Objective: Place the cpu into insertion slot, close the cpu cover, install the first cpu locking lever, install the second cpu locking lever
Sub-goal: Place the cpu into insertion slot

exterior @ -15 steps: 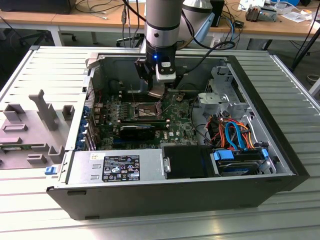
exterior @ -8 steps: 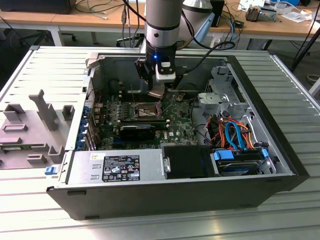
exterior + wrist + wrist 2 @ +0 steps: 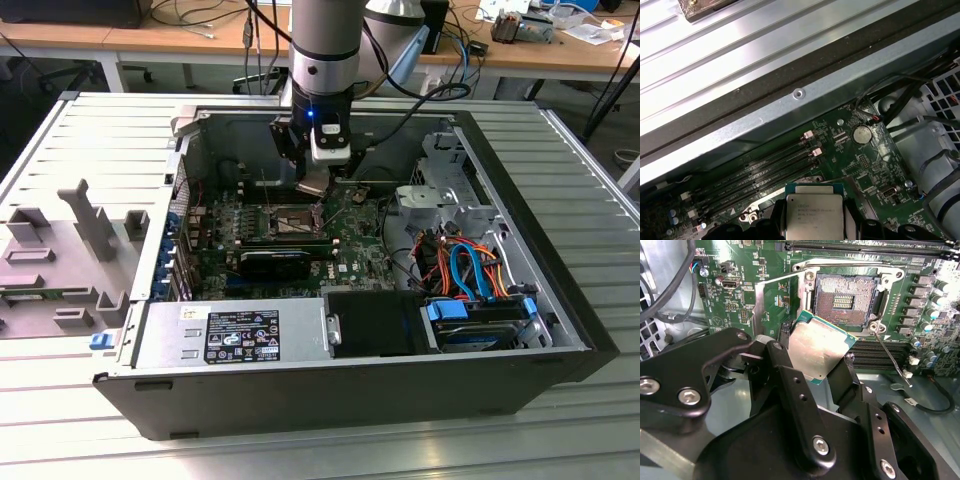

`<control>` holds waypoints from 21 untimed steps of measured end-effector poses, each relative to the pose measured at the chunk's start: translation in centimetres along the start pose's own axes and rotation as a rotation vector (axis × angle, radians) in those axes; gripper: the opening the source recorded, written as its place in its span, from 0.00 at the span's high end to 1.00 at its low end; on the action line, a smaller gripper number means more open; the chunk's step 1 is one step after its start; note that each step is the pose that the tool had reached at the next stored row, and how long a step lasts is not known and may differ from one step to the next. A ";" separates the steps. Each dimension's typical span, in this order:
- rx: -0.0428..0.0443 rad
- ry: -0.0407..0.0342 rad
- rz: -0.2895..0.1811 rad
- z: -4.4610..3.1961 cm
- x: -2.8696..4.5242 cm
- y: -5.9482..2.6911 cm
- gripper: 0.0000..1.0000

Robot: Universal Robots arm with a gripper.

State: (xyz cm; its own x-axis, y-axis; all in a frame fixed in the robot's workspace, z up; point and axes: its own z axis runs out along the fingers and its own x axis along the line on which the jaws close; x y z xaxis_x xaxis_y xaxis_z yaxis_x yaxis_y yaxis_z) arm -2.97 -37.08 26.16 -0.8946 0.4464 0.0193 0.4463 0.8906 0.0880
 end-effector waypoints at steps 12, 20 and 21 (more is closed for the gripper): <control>-0.0002 -0.0010 0.012 0.00 0.00 0.00 0.45; -0.0004 -0.0018 0.021 0.00 0.00 0.00 0.45; -0.0003 -0.0020 0.022 0.00 0.00 0.00 0.45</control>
State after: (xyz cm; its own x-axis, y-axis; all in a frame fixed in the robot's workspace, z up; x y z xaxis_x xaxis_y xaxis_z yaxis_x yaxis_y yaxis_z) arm -2.97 -37.09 26.16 -0.8843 0.4664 0.0193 0.4662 0.8803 0.0879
